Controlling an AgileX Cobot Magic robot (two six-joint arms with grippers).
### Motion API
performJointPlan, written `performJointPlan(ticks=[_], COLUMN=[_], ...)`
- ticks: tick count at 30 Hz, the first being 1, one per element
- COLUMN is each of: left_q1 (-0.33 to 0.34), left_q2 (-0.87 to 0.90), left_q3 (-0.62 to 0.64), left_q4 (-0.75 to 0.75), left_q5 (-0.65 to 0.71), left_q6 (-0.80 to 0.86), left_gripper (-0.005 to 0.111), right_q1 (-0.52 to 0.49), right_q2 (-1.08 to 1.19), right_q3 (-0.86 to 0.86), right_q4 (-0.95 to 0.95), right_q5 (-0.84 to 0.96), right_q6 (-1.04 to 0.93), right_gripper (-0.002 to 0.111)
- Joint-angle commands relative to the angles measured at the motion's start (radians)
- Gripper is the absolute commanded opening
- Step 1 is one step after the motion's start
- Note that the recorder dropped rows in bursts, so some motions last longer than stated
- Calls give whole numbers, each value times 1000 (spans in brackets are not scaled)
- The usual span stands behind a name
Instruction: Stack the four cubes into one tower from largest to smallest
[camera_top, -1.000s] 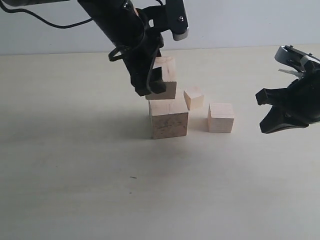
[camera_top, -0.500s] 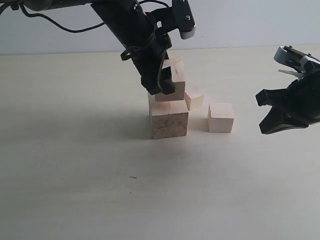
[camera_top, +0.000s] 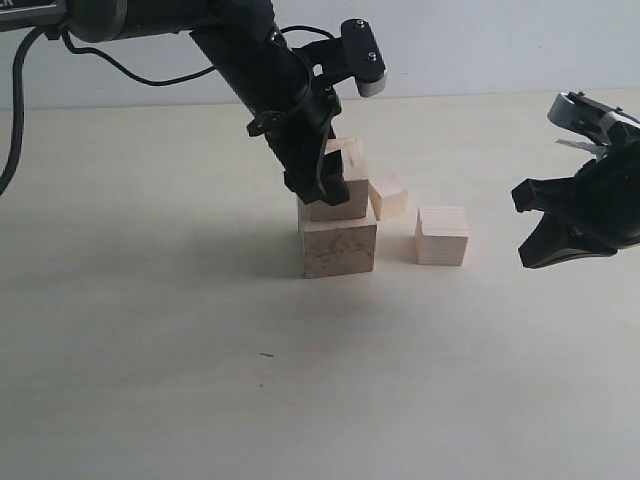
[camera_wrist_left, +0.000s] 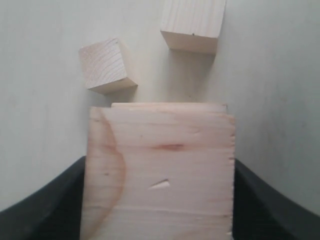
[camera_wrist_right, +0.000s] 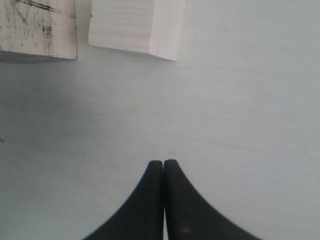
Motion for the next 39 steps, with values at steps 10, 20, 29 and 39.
performJointPlan(ticks=[10, 20, 29, 39], left_q1=[1, 1, 1, 1], left_q2=[8, 8, 8, 8], left_q3=[-7, -7, -7, -7], left_q4=[-13, -17, -28, -28], left_q5=[-27, -37, 15, 21], left_q6=[40, 40, 29, 29], left_gripper=[0, 0, 0, 0], right_q1=[-1, -1, -1, -1], right_q2=[-10, -10, -10, -10], right_q3=[7, 7, 7, 7], right_q4=[9, 9, 9, 9], right_q5=[0, 0, 0, 0], right_q6=[-10, -10, -10, -10], right_gripper=[0, 0, 0, 0])
